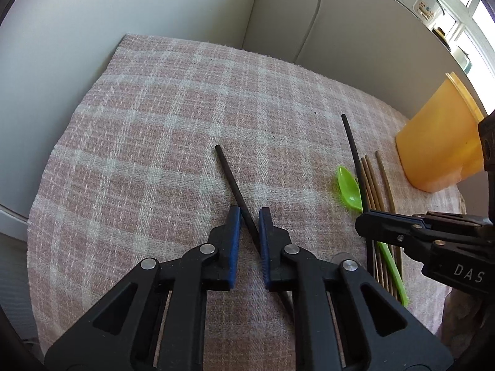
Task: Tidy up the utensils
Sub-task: 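Close the right gripper on the black chopstick and lift it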
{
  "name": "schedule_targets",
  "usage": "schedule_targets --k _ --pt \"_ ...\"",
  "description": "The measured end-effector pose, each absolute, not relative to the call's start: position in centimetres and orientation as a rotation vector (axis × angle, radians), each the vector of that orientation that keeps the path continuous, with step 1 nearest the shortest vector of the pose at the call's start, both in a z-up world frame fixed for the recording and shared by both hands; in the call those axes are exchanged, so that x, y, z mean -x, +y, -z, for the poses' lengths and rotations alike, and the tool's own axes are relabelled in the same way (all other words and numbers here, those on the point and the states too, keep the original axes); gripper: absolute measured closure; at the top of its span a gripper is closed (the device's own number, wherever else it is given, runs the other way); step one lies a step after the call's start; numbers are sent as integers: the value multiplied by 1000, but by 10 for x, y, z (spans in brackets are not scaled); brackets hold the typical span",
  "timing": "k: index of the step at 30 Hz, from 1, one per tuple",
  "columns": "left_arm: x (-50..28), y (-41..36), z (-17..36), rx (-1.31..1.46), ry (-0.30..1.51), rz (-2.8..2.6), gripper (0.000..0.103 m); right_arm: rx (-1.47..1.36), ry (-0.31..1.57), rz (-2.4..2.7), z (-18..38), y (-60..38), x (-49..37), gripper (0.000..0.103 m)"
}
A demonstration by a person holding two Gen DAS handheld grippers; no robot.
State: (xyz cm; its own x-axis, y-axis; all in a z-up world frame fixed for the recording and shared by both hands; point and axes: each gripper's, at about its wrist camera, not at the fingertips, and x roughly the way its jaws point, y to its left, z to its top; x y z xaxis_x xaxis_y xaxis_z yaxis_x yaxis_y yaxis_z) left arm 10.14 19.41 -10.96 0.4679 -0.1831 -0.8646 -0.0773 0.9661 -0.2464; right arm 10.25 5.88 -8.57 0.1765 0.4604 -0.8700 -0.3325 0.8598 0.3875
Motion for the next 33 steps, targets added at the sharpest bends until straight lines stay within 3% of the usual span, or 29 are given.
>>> schedule_targets --k 9,11,12,13,15,17,20,22,23,27,33 --pt "-74 220 86 312 1037 71 98 -100 1233 -596 68 55 -88 98" --pt "-74 221 89 316 1079 66 98 -91 1246 -589 71 58 -90 94" --pt "-74 222 90 316 1097 81 97 -93 1255 -580 73 59 -92 88" --pt "-79 212 95 301 1118 88 89 -99 1263 -578 76 60 -94 81" --pt "-77 210 95 275 1129 83 79 -101 1288 -564 82 59 -97 76" --pt "-77 207 95 244 1131 81 79 -105 1312 -559 90 61 -102 76" --pt "-80 197 99 181 1124 86 79 -99 1334 -558 97 64 -107 79" --pt "-80 194 101 143 1109 81 92 -99 1345 -548 101 66 -110 83" --pt "-83 193 103 141 1102 82 94 -101 1349 -545 103 67 -113 84" --pt "-91 202 110 259 1104 97 98 -70 1340 -543 104 75 -116 97" --pt "-68 234 92 386 1049 112 99 -108 1298 -590 89 70 -106 100"
